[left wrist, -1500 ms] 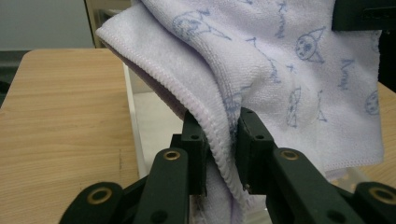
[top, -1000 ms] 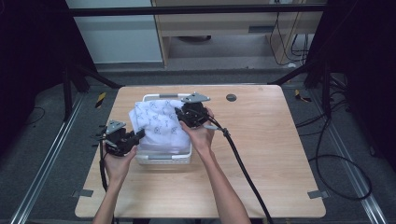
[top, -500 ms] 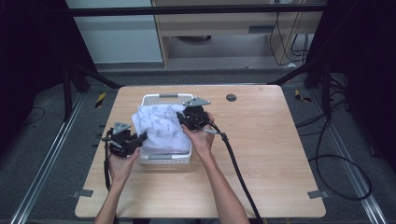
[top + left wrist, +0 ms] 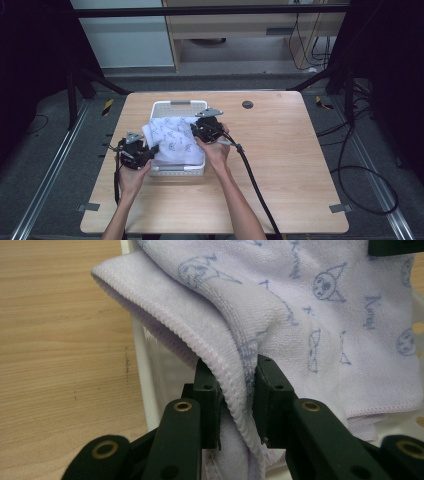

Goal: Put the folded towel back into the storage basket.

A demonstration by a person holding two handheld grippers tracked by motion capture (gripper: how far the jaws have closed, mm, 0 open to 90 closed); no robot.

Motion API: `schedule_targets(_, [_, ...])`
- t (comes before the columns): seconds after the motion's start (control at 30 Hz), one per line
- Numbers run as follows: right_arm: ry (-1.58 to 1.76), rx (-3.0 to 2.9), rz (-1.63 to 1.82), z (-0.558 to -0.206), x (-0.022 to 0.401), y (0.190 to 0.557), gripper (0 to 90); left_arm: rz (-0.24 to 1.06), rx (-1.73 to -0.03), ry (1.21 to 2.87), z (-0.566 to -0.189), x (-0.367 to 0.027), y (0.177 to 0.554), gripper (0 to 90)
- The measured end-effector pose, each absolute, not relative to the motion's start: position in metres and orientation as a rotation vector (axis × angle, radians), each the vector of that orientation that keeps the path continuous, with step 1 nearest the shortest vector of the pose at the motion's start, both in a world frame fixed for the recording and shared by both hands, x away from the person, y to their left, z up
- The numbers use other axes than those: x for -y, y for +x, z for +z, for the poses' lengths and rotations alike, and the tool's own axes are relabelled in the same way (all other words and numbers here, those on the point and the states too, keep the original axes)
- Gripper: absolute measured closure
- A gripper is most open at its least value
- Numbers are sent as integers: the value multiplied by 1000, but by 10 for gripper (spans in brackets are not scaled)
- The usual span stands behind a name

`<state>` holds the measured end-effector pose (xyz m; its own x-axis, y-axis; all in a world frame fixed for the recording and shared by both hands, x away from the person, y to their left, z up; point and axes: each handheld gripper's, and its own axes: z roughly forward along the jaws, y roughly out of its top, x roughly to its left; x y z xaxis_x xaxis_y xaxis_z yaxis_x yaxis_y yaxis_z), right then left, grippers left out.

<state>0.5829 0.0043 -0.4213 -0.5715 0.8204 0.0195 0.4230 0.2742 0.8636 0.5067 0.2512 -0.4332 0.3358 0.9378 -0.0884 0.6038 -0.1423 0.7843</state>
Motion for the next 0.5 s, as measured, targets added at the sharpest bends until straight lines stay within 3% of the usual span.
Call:
schedule_targets(0.27, [1111, -2118, 1224, -422, -4, 583, 681, 552, -1369, 1864, -436, -251, 509, 726])
schedule_targets(0.5, [1098, -2114, 1235, -415, -1, 580, 674, 641, -1367, 1806, -429, -256, 506, 607])
